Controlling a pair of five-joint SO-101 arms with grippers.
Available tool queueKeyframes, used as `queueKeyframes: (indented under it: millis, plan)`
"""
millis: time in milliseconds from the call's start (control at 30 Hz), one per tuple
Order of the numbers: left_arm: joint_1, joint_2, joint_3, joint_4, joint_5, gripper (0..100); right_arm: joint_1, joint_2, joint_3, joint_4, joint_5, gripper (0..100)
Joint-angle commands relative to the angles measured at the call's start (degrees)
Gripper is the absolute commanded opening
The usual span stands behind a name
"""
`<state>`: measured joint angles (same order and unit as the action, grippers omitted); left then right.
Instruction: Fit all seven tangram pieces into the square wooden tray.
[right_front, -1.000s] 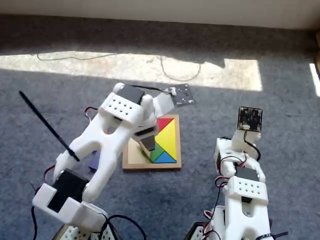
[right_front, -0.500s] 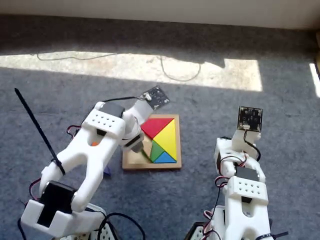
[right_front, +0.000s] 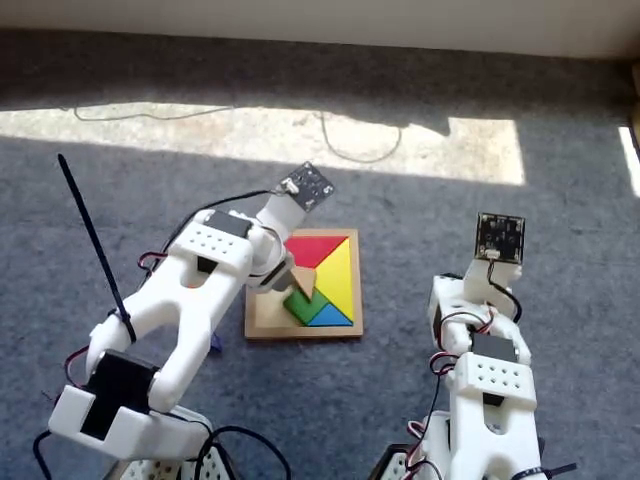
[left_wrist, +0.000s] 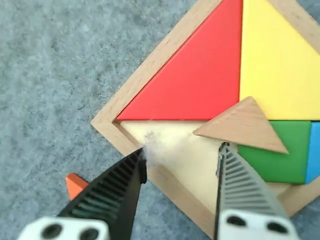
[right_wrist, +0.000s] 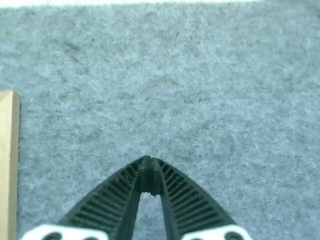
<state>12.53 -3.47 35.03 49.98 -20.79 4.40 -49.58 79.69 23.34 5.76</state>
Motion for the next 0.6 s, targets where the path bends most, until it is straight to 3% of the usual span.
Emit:
queueKeyframes:
  millis: [0, 200, 433, 567]
  plan:
    - [-0.13, -0.31, -7.25, 5.98, 0.53, 23, -0.75, -1.01, -0.31, -1.19, 0.7, 0.6]
    - [0.84, -0.31, -16.31, 15.91, 1.32, 23, -0.75, -1.01, -0.48, -1.19, 0.7, 0.6]
    - [6.73, 0.31, -14.99, 15.47, 10.46, 23, -0.75, -1.01, -0.48, -1.27, 0.7, 0.6]
    - [7.87, 0.31, -8.66, 7.74, 12.31, 23, -0.66, -1.01, -0.4, -1.27, 0.7, 0.6]
